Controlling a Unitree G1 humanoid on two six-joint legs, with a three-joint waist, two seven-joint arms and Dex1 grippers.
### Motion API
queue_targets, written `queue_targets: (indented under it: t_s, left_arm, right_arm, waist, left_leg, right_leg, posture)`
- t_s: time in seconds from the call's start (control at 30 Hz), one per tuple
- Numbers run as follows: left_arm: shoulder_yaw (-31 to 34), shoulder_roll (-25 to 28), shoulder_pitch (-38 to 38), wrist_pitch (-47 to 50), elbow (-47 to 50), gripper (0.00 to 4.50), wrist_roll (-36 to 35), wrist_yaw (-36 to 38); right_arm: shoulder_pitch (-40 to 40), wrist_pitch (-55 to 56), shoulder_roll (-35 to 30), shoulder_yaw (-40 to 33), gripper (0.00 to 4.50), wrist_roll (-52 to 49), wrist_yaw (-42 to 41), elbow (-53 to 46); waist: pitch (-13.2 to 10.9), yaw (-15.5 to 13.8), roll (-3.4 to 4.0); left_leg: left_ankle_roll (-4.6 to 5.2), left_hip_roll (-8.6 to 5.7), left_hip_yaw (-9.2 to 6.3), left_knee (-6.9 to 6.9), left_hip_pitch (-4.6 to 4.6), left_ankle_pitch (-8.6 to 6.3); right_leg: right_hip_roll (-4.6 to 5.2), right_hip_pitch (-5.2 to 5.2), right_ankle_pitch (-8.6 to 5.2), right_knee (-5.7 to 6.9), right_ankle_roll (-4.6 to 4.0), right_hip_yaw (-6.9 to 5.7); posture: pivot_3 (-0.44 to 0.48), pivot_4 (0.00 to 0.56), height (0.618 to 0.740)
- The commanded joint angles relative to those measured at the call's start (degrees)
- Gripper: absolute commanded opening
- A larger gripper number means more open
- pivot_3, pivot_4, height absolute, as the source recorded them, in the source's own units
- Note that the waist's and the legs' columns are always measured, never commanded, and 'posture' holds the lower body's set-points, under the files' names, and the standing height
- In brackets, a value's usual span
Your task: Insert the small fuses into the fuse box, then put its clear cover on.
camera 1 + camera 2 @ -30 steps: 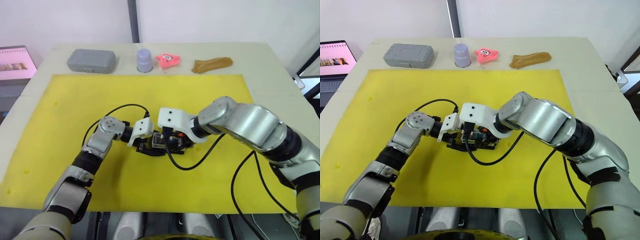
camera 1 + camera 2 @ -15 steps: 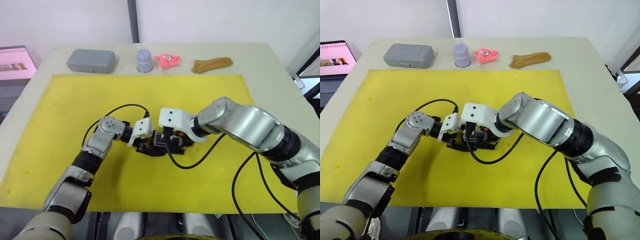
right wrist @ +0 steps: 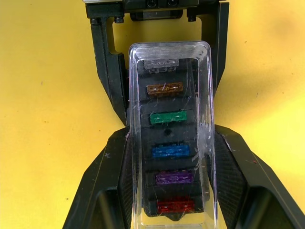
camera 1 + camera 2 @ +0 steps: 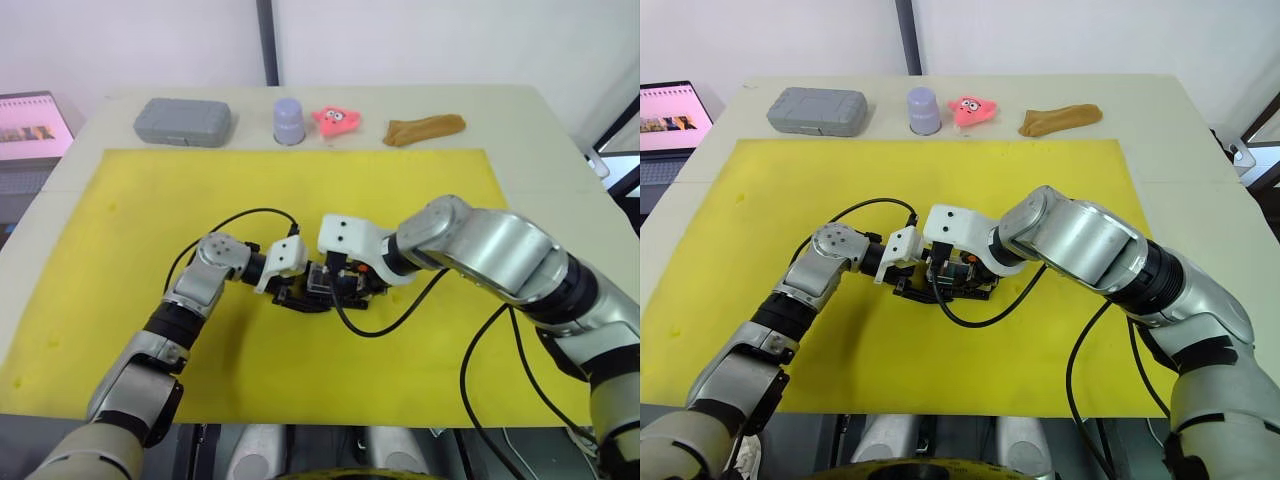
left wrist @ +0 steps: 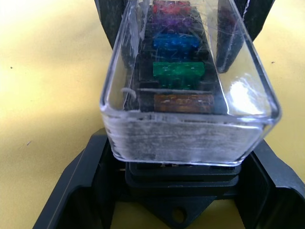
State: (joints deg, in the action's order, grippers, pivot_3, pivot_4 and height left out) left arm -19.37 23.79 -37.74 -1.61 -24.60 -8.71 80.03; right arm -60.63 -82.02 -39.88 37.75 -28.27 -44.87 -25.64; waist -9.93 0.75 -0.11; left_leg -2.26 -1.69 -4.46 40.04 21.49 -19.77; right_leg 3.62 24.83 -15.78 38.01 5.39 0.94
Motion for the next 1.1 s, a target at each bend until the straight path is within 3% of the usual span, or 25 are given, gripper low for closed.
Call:
queue_targets:
  t_s: [0.03,0.2,0.37,0.77,1.1]
  left_arm:
    - [0.38,-0.06,-0.23,0.11,0.01,2.58,0.56,-0.33]
    - [0.41,-0.12,-0.21,0.06,0.01,2.58,0.57,-0.43]
    - [0.47,-0.21,-0.21,0.07,0.00,2.58,0.58,-0.60]
    - [0.55,-0.10,0.16,0.20,0.27,2.58,0.47,-0.68]
    - [0.47,0.05,0.39,0.09,0.02,2.58,0.54,-0.49]
  right_arm:
    - [0.43,1.02,-0.62,0.67,1.67,-0.34,-1.11,-1.68]
    - [0.39,2.30,-1.07,1.41,1.67,0.02,-1.56,-1.85]
    - [0.07,3.01,-1.30,1.63,4.03,0.36,-1.81,-1.58]
    - [-2.08,4.00,-1.63,-1.03,4.03,0.73,-2.71,-0.81]
    - [-4.04,3.91,-5.83,-8.34,4.03,-2.54,-7.49,-2.66]
  waist:
    - [0.00,0.00,0.00]
    - [0.00,-0.01,0.00]
    - [0.00,-0.03,0.00]
    - [0.00,-0.03,0.00]
    - [0.00,-0.07,0.00]
  left_leg:
    - [0.00,0.00,0.00,0.00,0.00,0.00]
    - [0.00,0.00,0.00,0.00,0.00,0.00]
    - [0.00,0.00,0.00,0.00,0.01,0.00]
    - [-0.01,0.00,0.00,0.00,0.01,0.00]
    - [0.11,-0.01,0.00,0.00,0.01,-0.06]
  right_leg:
    - [0.00,0.00,0.00,0.00,0.00,0.00]
    - [0.00,0.00,0.00,0.00,0.00,0.00]
    - [0.00,0.00,0.00,0.00,0.00,0.00]
    - [0.00,0.00,0.00,0.00,0.00,0.00]
    - [0.00,0.00,0.00,-0.01,0.00,-0.01]
  posture:
    - [0.000,0.150,0.740]
    - [0.000,0.150,0.740]
    - [0.000,0.150,0.740]
    - [0.000,0.150,0.740]
    - [0.000,0.150,0.740]
